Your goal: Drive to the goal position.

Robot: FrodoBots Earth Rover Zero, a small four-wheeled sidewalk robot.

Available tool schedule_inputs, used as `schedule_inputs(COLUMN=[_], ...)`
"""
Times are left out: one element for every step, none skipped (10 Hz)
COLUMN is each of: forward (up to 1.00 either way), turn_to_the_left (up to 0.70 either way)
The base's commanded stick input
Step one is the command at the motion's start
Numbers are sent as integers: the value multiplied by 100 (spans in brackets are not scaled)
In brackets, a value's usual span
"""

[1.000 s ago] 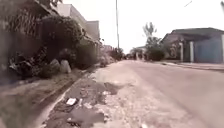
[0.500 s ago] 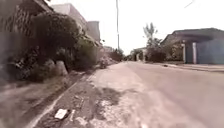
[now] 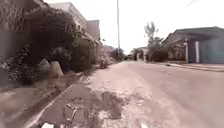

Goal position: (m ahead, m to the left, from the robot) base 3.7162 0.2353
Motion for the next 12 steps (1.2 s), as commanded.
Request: schedule_inputs(forward=[70, 70, 70, 70, 70, 70, 70, 70, 70, 70, 70, 70], turn_to_the_left=[0, 0, 0, 0, 0, 0, 0, 0, 0, -1, -3, -7])
